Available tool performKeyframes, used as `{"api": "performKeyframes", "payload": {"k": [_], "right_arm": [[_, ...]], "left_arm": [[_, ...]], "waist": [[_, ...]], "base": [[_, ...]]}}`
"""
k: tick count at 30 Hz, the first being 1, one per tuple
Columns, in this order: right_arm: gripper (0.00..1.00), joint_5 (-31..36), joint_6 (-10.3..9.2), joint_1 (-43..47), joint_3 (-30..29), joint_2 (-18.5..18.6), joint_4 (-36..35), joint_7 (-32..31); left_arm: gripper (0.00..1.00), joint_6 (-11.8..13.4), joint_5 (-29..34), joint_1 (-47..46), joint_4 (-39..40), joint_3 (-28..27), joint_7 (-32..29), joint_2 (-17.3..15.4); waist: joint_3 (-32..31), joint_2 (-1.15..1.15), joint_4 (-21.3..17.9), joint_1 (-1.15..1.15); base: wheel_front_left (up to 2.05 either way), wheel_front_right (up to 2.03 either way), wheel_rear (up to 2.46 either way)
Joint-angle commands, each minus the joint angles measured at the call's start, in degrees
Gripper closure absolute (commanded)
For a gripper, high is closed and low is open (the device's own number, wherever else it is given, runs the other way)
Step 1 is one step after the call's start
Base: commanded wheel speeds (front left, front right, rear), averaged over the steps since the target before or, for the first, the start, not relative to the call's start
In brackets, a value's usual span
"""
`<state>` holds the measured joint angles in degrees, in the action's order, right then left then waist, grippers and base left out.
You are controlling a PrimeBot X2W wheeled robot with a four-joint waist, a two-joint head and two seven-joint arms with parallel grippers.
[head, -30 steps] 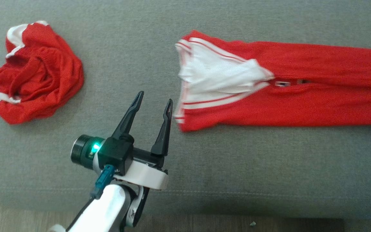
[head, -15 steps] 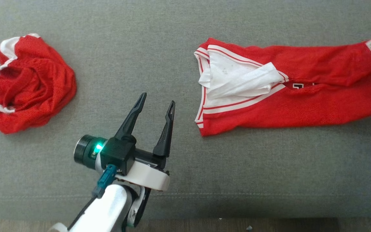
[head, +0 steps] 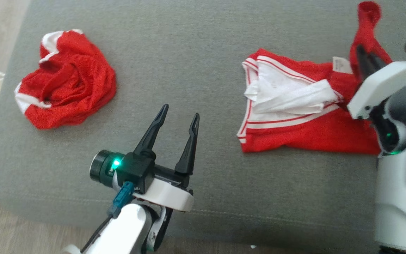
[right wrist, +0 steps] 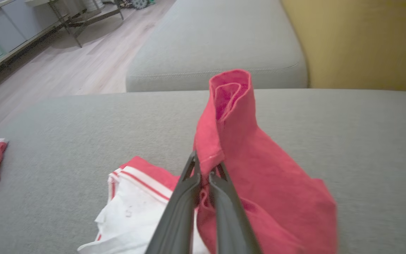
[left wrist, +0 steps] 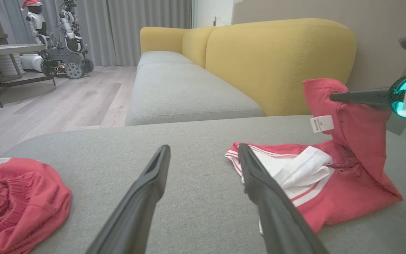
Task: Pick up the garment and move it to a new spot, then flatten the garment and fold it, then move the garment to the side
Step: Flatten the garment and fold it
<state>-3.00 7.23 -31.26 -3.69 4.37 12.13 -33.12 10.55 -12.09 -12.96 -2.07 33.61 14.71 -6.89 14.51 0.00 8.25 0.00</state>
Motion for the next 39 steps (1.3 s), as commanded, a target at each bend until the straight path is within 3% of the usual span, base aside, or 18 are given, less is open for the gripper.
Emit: {"api": "performKeyframes", "payload": {"k": [1,17,35,36,37,38,39], "right_arm": [[1.0,-1.0,0.25,-0.9,2.3,-1.2,-1.4,0.4],[1.0,-8.4,0.25,-0.7,14.0,-1.5,6.3,1.7],[1.0,-11.5,0.25,3.3,18.1,-1.5,2.6,-2.0],[0.79,-12.2,0.25,3.3,18.3,-1.5,2.8,-1.9],[0.27,-12.6,0.25,3.3,18.2,-1.5,2.8,-1.5],[0.0,-13.0,0.25,3.2,18.0,-1.5,2.6,-0.5],[0.0,-13.6,0.25,3.0,17.9,-1.5,2.5,0.4]], "left_arm": [[0.0,-0.3,0.6,-0.8,1.6,-2.2,0.3,0.3],[0.0,-2.7,1.6,-0.3,0.3,-3.1,0.3,2.8],[0.0,-4.1,3.1,0.4,-0.3,-4.6,0.3,3.5],[0.0,-4.1,3.1,0.4,-0.3,-4.6,0.3,3.6],[0.0,-4.2,3.1,0.4,-0.4,-4.7,0.3,3.6],[0.0,-4.2,3.1,0.3,-0.5,-4.8,0.3,3.6],[0.0,-4.2,3.2,0.3,-0.6,-4.9,0.3,3.6]], "waist": [[0.3,0.0,1.4,0.0],[0.9,0.0,6.8,0.0],[0.5,0.0,4.5,0.0],[0.6,0.0,4.5,0.0],[0.6,0.0,4.4,0.0],[0.6,0.0,4.3,0.0],[0.6,0.0,4.2,0.0]], "base": [[0.0,0.0,0.0],[0.0,0.0,0.0],[0.0,0.0,0.0],[0.0,0.0,0.0],[0.0,0.0,0.0],[0.0,0.0,0.0],[0.0,0.0,0.0]]}}
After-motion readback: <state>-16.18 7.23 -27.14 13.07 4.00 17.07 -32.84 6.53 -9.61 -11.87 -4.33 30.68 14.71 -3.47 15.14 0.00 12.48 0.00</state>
